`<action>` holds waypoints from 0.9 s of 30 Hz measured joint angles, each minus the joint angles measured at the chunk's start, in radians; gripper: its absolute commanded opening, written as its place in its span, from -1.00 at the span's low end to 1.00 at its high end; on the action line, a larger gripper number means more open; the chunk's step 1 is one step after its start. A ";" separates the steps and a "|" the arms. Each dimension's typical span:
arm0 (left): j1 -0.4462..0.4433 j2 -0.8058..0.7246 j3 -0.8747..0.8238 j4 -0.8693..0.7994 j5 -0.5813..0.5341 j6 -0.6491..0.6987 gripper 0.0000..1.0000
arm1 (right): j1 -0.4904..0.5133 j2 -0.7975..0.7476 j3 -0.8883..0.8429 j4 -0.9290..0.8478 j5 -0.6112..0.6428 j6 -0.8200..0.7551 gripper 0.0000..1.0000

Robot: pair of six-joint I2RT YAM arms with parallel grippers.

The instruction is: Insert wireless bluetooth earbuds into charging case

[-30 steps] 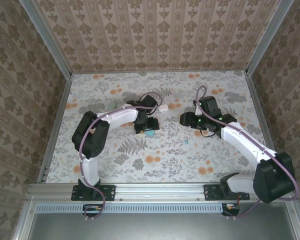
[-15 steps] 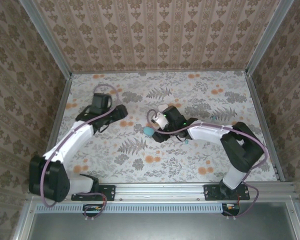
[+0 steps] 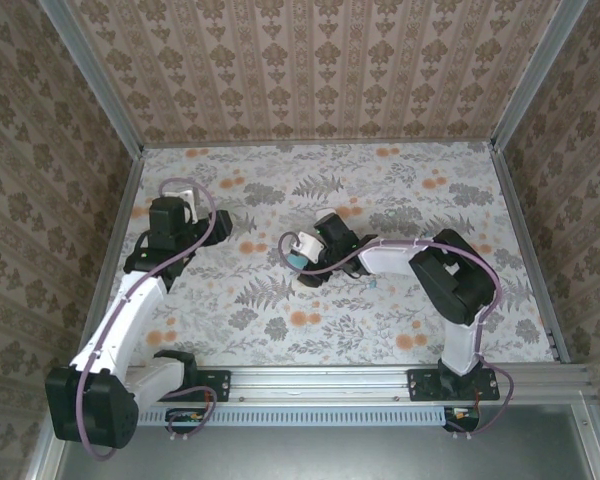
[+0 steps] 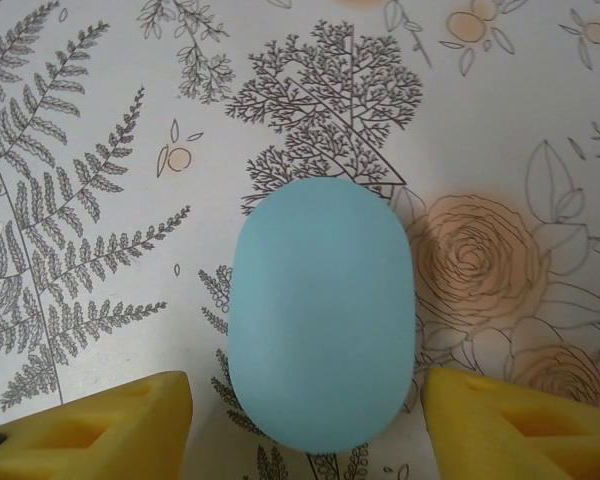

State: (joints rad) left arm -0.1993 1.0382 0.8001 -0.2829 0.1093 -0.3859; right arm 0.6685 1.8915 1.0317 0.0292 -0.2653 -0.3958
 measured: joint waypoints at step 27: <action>0.044 0.000 -0.048 0.102 0.168 0.025 0.71 | -0.013 -0.049 0.005 -0.011 -0.129 -0.015 -0.44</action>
State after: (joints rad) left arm -0.1551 1.0386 0.7521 -0.1806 0.2775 -0.3611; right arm 0.6559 1.8427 1.0367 0.0185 -0.3939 -0.4110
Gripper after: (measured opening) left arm 0.854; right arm 0.391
